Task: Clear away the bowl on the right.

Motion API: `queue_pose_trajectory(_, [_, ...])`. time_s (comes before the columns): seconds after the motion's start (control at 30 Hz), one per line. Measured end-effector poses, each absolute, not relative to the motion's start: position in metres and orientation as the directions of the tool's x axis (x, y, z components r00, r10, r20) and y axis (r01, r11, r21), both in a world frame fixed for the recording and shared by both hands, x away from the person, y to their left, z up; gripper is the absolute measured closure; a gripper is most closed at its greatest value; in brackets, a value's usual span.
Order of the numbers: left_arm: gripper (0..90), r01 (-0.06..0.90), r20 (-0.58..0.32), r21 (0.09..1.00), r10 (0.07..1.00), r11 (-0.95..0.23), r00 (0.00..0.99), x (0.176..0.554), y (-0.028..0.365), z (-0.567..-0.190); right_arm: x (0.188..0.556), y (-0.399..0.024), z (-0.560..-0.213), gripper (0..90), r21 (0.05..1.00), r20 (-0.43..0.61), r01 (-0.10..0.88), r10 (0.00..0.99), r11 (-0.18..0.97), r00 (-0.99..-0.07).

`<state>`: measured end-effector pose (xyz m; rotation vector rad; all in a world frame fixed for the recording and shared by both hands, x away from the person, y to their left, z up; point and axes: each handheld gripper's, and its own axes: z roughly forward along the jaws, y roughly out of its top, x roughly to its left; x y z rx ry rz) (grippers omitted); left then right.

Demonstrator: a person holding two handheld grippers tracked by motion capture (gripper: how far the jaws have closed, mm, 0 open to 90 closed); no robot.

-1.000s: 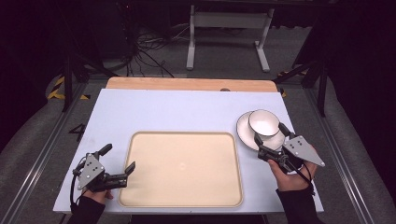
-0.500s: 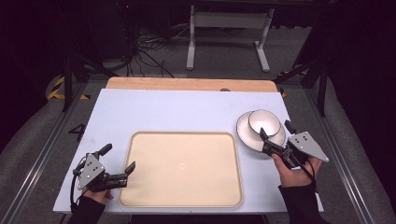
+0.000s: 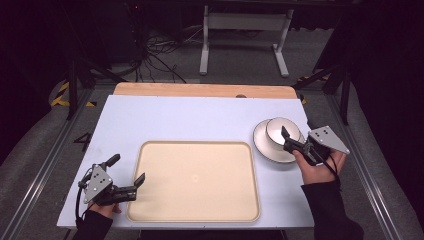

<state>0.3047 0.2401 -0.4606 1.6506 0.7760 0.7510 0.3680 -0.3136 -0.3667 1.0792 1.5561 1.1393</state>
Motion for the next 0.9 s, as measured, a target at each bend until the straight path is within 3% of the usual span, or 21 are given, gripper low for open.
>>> queue_pose_trajectory(0.47, [0.1,0.108,0.085,0.978,0.808,-0.18,0.584,0.305,0.24,-0.461,0.394,-0.331,-0.37,15.5,0.965,-0.125,0.201,0.969,0.169,-0.214])
queue_pose_trajectory(0.67, [0.1,0.108,0.085,0.978,0.808,-0.181,0.583,0.305,0.24,-0.461,0.405,-0.339,-0.371,16.6,0.959,-0.114,0.216,0.95,0.182,-0.291])
queue_pose_trajectory(0.9, [0.1,0.108,0.085,0.978,0.809,-0.18,0.582,0.305,0.24,-0.461,0.415,-0.35,-0.375,20.4,0.947,-0.108,0.261,0.953,0.185,-0.283])
